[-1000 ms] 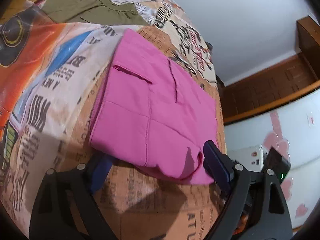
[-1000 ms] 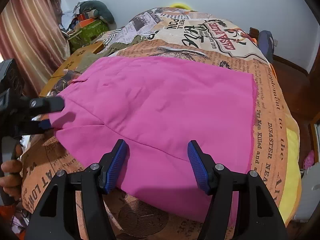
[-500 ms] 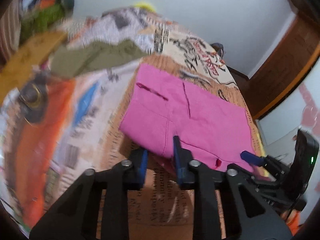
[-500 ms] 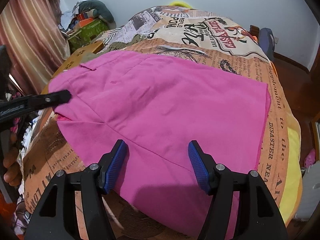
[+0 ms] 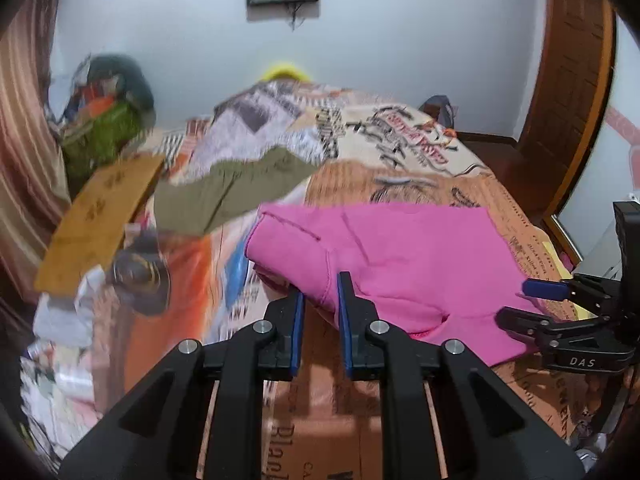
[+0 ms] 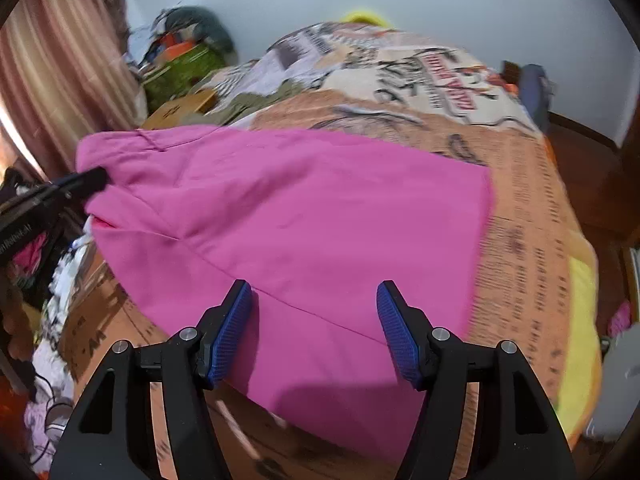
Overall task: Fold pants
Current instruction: 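Close the left tool on the edge of the folded pink pants, then lift the pants edge with the left tool and fold it over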
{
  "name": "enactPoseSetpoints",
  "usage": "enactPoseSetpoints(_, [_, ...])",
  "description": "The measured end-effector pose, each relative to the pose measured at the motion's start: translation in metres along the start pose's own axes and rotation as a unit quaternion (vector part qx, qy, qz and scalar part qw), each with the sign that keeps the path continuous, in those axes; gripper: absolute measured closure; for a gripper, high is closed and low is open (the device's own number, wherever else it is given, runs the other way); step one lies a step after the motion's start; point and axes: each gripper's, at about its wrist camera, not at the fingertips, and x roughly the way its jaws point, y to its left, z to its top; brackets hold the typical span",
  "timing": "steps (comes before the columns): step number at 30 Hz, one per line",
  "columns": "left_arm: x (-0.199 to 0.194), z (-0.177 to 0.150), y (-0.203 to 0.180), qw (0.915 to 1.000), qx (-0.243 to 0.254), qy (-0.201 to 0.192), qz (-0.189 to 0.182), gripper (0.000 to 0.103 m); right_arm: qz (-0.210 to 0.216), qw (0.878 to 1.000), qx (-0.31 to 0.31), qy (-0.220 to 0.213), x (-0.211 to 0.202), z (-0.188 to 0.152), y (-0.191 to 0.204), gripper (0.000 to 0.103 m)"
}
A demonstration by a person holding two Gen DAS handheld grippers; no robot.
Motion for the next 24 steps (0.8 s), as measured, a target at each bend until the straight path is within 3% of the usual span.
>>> enactPoseSetpoints(6, [-0.012, 0.019, -0.031, 0.9981, 0.044, -0.033, -0.028, 0.088, -0.048, 0.998, 0.037, -0.004, -0.018, -0.018, -0.039, 0.042])
enactPoseSetpoints(10, [-0.016, 0.032, -0.060, 0.9948, 0.075, -0.048, -0.049, 0.089, -0.040, 0.997, 0.059, 0.019, -0.005, -0.027, -0.055, 0.042])
enactPoseSetpoints(15, [-0.015, 0.047, -0.102, 0.9878, 0.117, -0.061, -0.082, 0.089, -0.014, 0.996, 0.085, 0.012, -0.001, -0.030, -0.062, 0.042])
enactPoseSetpoints(24, [0.005, 0.049, -0.156, 0.9768, 0.156, -0.028, -0.144, 0.090, 0.001, 0.995, 0.097, 0.003, -0.004, -0.035, -0.065, 0.042])
